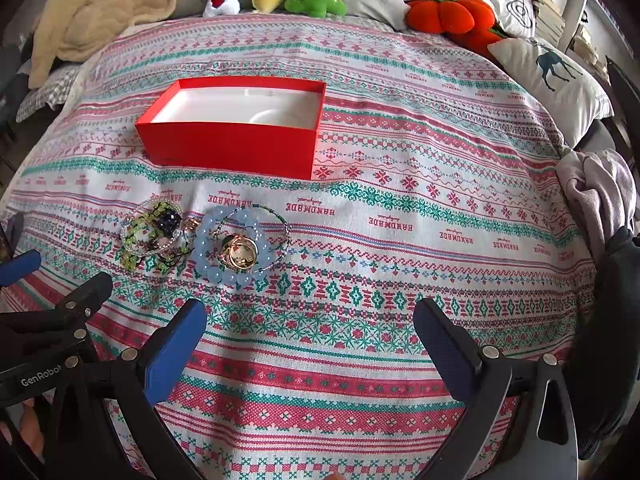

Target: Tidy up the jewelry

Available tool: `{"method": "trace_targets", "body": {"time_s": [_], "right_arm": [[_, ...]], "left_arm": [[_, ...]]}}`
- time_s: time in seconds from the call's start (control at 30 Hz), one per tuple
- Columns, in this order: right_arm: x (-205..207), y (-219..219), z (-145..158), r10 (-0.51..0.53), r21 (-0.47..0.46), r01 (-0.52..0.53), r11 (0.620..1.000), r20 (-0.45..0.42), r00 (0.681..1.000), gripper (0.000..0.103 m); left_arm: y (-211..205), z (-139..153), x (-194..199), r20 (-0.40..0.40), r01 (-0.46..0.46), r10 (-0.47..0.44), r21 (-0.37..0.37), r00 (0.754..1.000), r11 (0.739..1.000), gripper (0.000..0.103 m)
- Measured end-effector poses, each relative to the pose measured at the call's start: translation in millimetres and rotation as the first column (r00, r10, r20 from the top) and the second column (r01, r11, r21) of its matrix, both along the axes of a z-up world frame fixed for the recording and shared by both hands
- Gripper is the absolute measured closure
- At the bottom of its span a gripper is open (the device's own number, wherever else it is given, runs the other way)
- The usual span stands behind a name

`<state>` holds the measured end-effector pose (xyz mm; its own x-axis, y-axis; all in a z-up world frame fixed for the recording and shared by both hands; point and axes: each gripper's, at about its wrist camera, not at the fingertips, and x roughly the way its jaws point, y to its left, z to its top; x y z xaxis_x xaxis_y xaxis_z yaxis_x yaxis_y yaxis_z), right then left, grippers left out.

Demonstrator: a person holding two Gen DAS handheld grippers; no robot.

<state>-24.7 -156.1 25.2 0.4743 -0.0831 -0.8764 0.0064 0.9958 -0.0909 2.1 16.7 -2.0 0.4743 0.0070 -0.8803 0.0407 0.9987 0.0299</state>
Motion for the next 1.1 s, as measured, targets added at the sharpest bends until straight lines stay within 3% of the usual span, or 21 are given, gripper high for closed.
{"method": "trace_targets", "body": {"time_s": [1.1], "right_arm": [[-3.8, -4.7, 12.6, -0.002, -0.014, 0.002, 1.0, 0.032, 0.999, 0.0]], "left_arm": [[8.2, 10.3, 2.3, 0.019, -0.007, 0.007, 0.003, 1.0, 1.0, 0.0]]}}
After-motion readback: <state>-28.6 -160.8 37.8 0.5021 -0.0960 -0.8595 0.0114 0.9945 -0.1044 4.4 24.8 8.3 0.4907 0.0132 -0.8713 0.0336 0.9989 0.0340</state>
